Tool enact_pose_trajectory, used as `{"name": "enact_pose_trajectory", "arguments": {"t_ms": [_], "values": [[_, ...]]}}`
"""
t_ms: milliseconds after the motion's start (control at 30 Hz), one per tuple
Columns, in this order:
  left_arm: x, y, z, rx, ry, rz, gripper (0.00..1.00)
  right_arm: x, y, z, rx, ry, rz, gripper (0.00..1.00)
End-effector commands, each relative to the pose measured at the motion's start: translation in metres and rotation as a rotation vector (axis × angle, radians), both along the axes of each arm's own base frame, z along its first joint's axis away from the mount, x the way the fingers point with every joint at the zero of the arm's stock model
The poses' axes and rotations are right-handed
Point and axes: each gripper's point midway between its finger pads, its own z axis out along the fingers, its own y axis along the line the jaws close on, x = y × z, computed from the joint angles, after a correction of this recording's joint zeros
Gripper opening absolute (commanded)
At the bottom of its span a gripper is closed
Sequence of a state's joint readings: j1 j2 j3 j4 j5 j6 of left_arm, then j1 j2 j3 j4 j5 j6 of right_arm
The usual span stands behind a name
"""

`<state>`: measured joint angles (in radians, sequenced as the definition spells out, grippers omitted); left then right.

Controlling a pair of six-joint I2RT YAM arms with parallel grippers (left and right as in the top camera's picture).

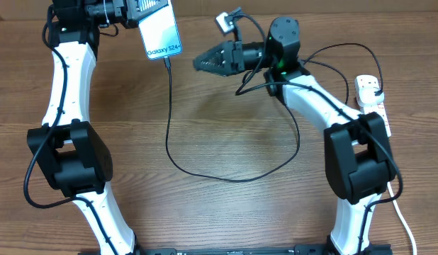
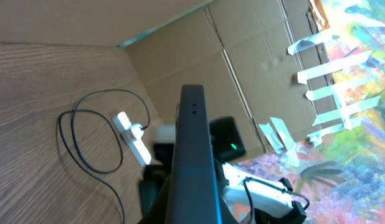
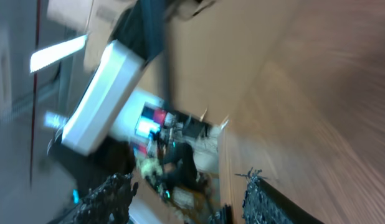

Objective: Plug charger to phone and switch on socket
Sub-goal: 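Open the right gripper and pull it away from the phone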

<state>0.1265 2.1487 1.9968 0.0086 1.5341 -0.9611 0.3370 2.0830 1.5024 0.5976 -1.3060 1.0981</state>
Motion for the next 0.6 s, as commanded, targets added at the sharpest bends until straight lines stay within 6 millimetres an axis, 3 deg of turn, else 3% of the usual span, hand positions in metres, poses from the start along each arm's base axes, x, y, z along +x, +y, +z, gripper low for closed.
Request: {"name": "enact_pose_trajectory", "arguments": {"t_ms": [0, 200, 333, 467, 567], "values": [[-0.004, 0.003, 0.007, 0.002, -0.031, -0.011, 0.05, 0.026, -0.022, -0.001, -0.03, 0.019, -0.129, 0.61], [-0.001, 0.004, 0.005, 0.005, -0.025, 0.011, 0.04, 0.048, -0.053, -0.069, -0.232, 0.207, -0.299, 0.63], [0.0, 0.003, 0.001, 0.01, -0.034, 0.019, 0.04, 0.043, -0.08, -0.126, -0.452, 0.307, -0.398, 0.63], [0.004, 0.0, -0.025, 0.046, 0.027, 0.077, 0.04, 0.034, -0.115, -0.17, -0.678, 0.394, -0.499, 0.63], [0.005, -0.004, -0.057, 0.131, 0.092, 0.139, 0.04, 0.028, -0.133, -0.18, -0.767, 0.411, -0.53, 0.63]]}}
